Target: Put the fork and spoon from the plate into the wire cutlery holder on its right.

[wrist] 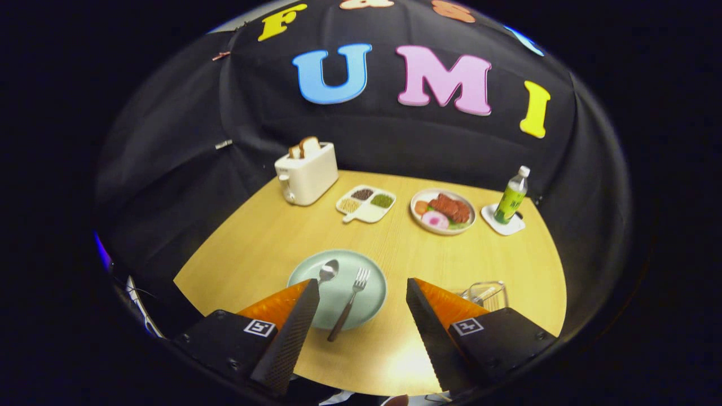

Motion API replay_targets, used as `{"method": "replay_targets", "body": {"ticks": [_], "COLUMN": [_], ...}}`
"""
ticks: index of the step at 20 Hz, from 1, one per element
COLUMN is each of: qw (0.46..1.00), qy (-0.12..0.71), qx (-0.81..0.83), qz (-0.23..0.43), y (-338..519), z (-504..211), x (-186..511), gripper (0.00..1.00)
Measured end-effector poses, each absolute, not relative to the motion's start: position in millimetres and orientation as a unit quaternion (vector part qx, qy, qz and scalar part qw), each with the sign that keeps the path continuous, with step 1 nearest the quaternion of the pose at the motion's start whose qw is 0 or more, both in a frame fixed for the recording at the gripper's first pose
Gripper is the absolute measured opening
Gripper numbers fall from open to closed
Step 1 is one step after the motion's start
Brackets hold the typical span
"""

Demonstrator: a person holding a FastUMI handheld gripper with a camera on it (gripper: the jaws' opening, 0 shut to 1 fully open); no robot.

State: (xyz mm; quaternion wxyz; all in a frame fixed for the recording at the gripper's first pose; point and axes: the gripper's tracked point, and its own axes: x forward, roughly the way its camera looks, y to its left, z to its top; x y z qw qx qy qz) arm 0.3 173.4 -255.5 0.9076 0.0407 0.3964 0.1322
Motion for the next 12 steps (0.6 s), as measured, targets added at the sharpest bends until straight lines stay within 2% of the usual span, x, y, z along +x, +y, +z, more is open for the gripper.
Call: {"method": "replay_targets", "body": {"ticks": [2,5,10,11,12], "qw": [0.889,0.867,0.84,0.835,0.828], "qy": [0.437,0.483,0.534,0.543,0.554], "qx": [0.034,0.045,0.053,0.05,0.046], "qz": [0.13,0.117,0.083,0.077,0.071], "y": [187.0,201.2,211.7,212.9,212.9], "z": [-287.2,-328.2,-375.3,-384.1,-390.9], "x": [-1.0,-1.7,7.1,6.7,5.7], "gripper": [0.93,0.79,0.7,0.61,0.58]}}
